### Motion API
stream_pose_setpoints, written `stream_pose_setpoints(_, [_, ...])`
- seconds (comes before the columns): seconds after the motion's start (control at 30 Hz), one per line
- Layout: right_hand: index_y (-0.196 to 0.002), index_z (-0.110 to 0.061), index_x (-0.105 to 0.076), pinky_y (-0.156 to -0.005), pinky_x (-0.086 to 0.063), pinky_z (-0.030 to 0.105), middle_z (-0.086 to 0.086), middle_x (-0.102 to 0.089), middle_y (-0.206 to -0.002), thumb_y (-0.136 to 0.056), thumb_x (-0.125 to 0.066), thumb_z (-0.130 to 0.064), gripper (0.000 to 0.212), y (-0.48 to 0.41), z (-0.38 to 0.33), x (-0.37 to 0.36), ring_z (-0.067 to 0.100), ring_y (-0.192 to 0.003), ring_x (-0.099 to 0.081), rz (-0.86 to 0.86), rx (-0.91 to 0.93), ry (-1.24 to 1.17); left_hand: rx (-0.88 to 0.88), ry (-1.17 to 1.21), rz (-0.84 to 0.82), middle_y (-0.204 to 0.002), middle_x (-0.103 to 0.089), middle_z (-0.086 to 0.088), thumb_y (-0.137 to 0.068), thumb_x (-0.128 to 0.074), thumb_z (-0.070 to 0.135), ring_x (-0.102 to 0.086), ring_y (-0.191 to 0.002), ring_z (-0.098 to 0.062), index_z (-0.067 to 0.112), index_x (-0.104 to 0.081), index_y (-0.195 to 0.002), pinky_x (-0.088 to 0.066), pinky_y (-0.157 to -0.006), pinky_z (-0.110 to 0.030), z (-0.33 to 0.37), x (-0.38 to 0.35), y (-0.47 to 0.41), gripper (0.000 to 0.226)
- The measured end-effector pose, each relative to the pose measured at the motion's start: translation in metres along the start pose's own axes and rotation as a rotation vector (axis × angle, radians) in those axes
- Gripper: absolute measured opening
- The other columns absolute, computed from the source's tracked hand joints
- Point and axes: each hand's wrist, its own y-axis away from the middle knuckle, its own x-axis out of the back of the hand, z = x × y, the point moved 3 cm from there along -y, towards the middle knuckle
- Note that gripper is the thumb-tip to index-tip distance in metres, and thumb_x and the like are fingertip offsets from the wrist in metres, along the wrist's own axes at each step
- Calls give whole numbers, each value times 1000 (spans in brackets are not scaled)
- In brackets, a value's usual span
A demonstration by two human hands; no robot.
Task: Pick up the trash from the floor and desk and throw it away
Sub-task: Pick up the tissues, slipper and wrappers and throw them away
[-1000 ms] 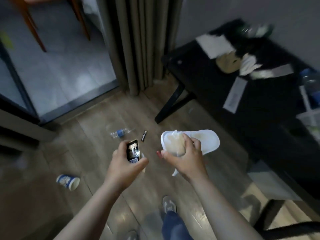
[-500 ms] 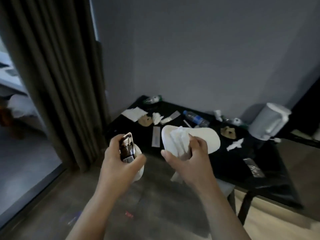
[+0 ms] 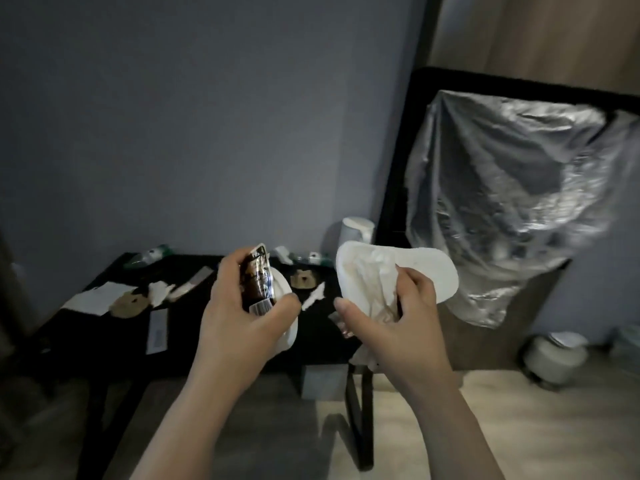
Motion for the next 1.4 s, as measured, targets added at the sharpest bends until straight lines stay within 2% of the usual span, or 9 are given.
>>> stream_pose_setpoints(0.1, [-134, -33, -46, -94, -42, 21, -24, -31, -126, -48, -65, -75, 98, 0, 30, 77, -1, -112, -45, 99, -37, 32, -36, 58, -111, -98, -58, 17, -58, -62, 44, -51, -84, 17, 62, -38, -101, -38, -59, -4, 37, -69, 16, 52])
stream_pose_setpoints(0.2, [-130, -36, -48, -91, -44, 21, -24, -33, -125, -48, -67, -74, 93, 7, 61, 156, -6, -110, -45, 202, -92, 44, -58, 120, -219, -97, -57, 31, -53, -61, 50, -49, -85, 21, 70, -36, -95, -35, -64, -9, 72, -138, 39, 53])
stream_pose_setpoints(0.4, [-117, -34, -56, -59, -41, -2, -21, -38, -121, -53, -70, -64, 72, 49, 120, 301, -17, -98, -45, 404, -156, 79, -74, 204, -442, -100, -56, 18, -52, -59, 50, -55, -84, 1, 62, -39, -106, -39, -64, -20, 124, -280, 105, 58])
stream_pose_setpoints(0.47, [-116, -36, -55, -61, -38, -6, -20, -38, -122, -55, -69, -65, 70, 65, 133, 341, -20, -96, -46, 470, -197, 130, -92, 236, -530, -102, -56, 19, -52, -60, 51, -55, -87, 2, 61, -40, -108, -41, -66, -20, 141, -319, 126, 61])
stream_pose_setpoints(0.6, [-115, -40, -54, -66, -43, 6, -21, -38, -124, -55, -66, -70, 67, 91, 159, 404, -19, -97, -47, 597, -284, 237, -127, 284, -691, -105, -55, 21, -46, -57, 58, -54, -85, 9, 67, -37, -105, -42, -66, -21, 170, -383, 160, 63])
stream_pose_setpoints(0.7, [-114, -41, -54, -74, -41, 12, -22, -38, -124, -55, -65, -70, 68, 109, 177, 438, -15, -101, -47, 684, -345, 261, -135, 288, -783, -99, -57, 19, -47, -59, 55, -52, -82, 13, 68, -37, -100, -40, -63, -21, 184, -423, 179, 59])
stream_pose_setpoints(0.83, [-110, -51, -50, -72, -41, 10, -24, -35, -124, -55, -66, -71, 61, 114, 200, 470, -20, -101, -44, 750, -410, 293, -159, 303, -883, -93, -58, 19, -45, -55, 57, -52, -81, 13, 67, -37, -98, -40, -61, -22, 194, -477, 191, 57])
stream_pose_setpoints(1.07, [-97, -63, -42, -76, -40, 10, -22, -34, -122, -58, -68, -70, 47, 63, 256, 514, -26, -101, -39, 800, -422, 373, -199, 367, -964, -103, -54, 21, -45, -54, 57, -49, -88, 16, 68, -37, -100, -38, -66, -16, 198, -583, 170, 58])
stream_pose_setpoints(1.4, [-112, -51, -43, -77, -42, 12, -22, -34, -122, -60, -70, -66, 60, -70, 352, 566, -22, -101, -40, 832, -454, 381, -163, 390, -976, -104, -55, 17, -44, -55, 57, -53, -87, 9, 70, -38, -95, -39, -66, -19, 201, -747, 82, 55])
